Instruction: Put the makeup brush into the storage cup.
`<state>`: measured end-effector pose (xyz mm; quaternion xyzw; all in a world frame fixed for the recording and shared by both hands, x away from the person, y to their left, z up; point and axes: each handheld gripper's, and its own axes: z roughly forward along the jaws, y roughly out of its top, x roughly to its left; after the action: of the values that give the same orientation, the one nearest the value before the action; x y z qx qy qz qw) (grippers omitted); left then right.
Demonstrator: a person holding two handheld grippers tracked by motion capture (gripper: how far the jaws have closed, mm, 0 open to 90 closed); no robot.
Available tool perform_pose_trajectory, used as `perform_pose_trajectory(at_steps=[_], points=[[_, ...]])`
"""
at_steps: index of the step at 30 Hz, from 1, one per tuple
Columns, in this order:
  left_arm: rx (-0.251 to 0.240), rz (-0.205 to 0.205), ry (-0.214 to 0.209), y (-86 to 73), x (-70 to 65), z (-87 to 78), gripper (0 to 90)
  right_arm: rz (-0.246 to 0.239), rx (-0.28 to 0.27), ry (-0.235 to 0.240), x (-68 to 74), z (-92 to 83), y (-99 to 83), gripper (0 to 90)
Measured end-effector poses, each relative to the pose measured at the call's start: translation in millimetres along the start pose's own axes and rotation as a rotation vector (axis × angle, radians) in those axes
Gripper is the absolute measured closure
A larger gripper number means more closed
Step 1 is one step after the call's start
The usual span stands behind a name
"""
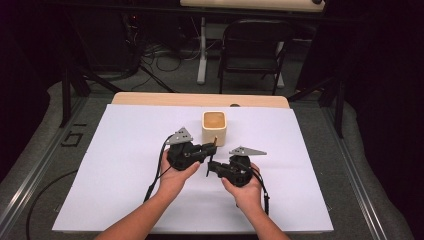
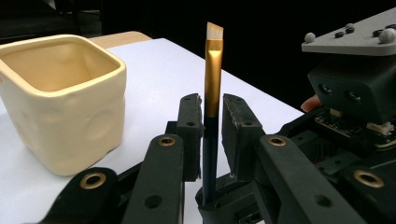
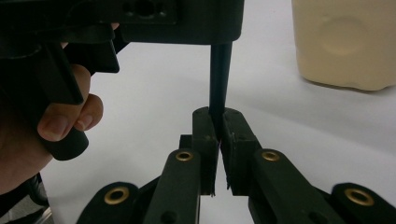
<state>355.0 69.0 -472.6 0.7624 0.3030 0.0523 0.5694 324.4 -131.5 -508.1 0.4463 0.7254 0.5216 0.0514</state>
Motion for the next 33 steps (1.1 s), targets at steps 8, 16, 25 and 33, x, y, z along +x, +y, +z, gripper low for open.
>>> perform_pose_trajectory(at_steps=[8,16,25,33], points=[[0.008,-0.003,-0.008,2.3,0.9,-2.4,75.9,-0.058,0.006,-0.034,3.5,-0.8,0.5,84.9],[0.023,-0.003,-0.01,7.3,2.5,-5.5,76.0,-0.138,0.021,-0.086,8.6,-1.9,1.1,84.9],[0.05,0.011,-0.01,12.8,0.8,-9.4,78.0,-0.218,0.039,-0.129,15.4,-0.9,0.4,84.9],[0.073,0.009,-0.013,14.0,1.1,-10.9,82.3,-0.269,0.048,-0.17,18.8,0.3,-0.8,84.9]])
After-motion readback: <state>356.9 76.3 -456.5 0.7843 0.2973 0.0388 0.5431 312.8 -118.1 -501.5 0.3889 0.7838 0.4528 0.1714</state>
